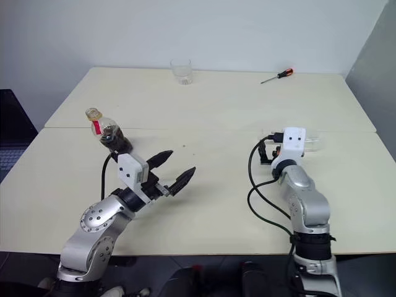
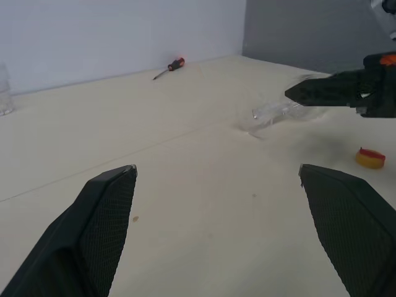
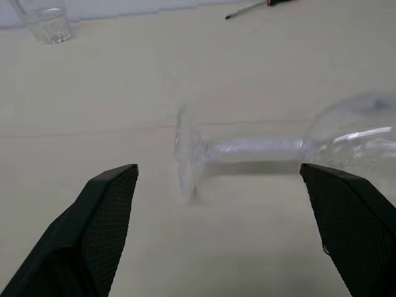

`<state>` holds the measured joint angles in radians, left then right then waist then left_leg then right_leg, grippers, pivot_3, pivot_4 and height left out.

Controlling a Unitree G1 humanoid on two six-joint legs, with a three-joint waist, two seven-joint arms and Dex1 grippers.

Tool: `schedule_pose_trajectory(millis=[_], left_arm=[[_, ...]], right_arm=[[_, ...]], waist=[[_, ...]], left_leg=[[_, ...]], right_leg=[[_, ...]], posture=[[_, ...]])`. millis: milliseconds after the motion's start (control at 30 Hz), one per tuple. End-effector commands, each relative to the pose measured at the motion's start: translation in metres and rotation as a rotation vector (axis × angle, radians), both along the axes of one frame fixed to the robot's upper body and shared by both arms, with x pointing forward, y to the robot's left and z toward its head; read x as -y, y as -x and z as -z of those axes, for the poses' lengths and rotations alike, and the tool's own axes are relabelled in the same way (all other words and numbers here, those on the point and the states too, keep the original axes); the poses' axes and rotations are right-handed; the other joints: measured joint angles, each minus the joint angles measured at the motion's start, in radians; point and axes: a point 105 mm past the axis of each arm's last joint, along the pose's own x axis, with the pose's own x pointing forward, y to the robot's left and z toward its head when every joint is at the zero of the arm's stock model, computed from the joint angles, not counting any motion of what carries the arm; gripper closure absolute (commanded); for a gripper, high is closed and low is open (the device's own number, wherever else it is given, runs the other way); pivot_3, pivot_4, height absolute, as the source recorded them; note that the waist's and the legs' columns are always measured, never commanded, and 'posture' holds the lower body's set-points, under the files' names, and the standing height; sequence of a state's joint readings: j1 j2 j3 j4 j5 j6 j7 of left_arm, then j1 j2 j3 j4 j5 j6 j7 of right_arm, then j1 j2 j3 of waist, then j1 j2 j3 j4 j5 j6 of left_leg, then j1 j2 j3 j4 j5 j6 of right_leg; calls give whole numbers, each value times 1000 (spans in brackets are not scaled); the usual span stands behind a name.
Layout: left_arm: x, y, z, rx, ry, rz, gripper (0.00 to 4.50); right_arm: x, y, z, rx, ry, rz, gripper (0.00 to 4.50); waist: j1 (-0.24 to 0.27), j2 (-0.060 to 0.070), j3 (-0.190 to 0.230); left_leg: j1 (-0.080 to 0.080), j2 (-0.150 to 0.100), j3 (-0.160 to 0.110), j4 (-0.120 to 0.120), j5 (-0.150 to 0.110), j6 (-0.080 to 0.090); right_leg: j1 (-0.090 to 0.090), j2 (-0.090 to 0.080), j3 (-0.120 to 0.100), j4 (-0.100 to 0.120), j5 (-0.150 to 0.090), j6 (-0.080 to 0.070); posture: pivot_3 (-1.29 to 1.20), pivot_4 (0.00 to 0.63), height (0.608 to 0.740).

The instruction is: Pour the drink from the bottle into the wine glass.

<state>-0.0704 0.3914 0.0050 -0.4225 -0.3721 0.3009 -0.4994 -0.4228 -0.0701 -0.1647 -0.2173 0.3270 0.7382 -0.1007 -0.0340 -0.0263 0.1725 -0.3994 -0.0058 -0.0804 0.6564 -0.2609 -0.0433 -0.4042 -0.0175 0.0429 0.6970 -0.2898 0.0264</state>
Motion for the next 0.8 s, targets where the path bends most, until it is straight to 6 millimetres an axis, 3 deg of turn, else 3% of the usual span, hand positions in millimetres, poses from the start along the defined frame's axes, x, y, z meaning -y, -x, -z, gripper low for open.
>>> schedule_pose_trajectory(millis=[33,433,800], left_arm=[[3,1,-10,48,-1,5,37],[2,3,-12,42,-4,16,37],[3,3,-16,69,-23,20,37]], right_arm=[[7,-6,-17,17,-254,76,0],[3,-22,-6,-94,-682,210,0],[10,-39,5,-69,-904,256,0]], waist=[[1,0,0],[1,1,0],[-1,2,1]], left_leg=[[0,0,0,0,0,0],[0,-1,1,0,0,0],[0,-1,3,-1,0,0]], right_leg=[[0,0,0,0,0,0],[0,0,0,0,0,0],[0,0,0,0,0,0]], posture=[[0,150,740],[0,150,740],[0,150,740]])
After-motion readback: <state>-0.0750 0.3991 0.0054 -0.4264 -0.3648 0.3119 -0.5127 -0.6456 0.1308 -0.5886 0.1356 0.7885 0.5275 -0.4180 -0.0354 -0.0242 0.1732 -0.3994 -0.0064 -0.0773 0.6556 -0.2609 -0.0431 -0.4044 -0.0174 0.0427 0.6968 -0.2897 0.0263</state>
